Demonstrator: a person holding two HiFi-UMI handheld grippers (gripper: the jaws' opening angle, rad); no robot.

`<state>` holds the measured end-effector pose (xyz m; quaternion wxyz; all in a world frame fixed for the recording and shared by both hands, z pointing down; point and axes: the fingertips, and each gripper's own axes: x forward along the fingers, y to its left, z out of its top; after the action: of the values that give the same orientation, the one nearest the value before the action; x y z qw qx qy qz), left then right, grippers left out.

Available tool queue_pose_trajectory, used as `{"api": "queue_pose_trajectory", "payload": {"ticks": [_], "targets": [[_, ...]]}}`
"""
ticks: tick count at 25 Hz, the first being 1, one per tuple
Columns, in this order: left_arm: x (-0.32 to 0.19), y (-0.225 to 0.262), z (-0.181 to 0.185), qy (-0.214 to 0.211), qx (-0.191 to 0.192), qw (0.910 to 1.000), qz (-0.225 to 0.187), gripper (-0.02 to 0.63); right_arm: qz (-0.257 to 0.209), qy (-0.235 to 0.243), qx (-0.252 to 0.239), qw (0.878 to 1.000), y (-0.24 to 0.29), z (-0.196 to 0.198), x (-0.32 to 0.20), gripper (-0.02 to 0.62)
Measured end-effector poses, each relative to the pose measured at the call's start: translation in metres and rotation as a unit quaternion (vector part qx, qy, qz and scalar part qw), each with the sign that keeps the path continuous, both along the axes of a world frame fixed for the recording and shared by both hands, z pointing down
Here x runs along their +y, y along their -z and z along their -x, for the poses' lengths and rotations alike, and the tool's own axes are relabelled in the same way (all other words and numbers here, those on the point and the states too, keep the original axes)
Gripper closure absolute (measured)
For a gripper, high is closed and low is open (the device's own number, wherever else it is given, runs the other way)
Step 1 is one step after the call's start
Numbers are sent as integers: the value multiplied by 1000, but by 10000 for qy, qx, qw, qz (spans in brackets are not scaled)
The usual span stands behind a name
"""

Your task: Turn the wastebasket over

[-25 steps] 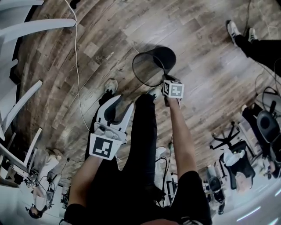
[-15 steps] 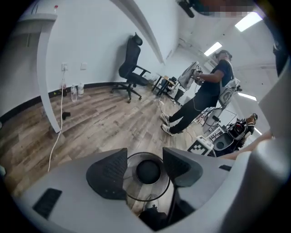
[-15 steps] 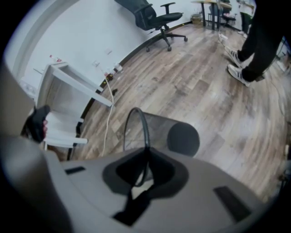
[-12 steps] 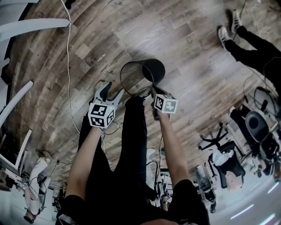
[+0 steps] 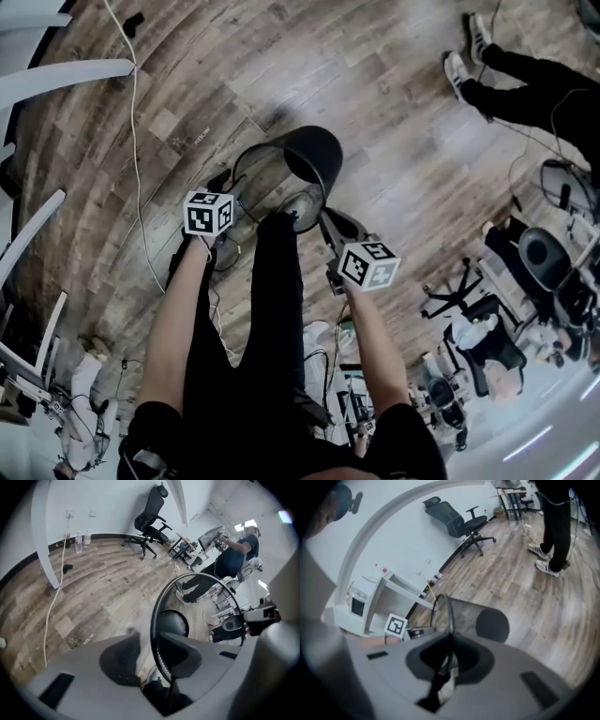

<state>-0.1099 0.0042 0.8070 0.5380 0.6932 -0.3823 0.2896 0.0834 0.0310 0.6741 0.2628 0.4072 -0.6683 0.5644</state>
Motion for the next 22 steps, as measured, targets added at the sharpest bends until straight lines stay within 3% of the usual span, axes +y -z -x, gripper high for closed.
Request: {"api": "queue_pose_trajectory", "payload": {"ticks": [1,2,7,14,22], "targets": [[-1,1,-4,-88,-49,9999,-50,476,-24,-3,2,10000,1,-4,0,541],[-3,1,-9,-138,-81,9998,-81,524,-39,-12,29,10000,0,-9,0,541],[-8,12,-30,-231,-124,9994,-207,537,43,-385,95,9992,-26,-45,10,541],[-6,23,-63,-741,-246,9964,-336,538,415,-1067,3,9934,-73,-86,41,541],[3,10,-100,-1125,-427,9923,-297,540,619,-1663,261,9838,-122,-120,72,543]]}}
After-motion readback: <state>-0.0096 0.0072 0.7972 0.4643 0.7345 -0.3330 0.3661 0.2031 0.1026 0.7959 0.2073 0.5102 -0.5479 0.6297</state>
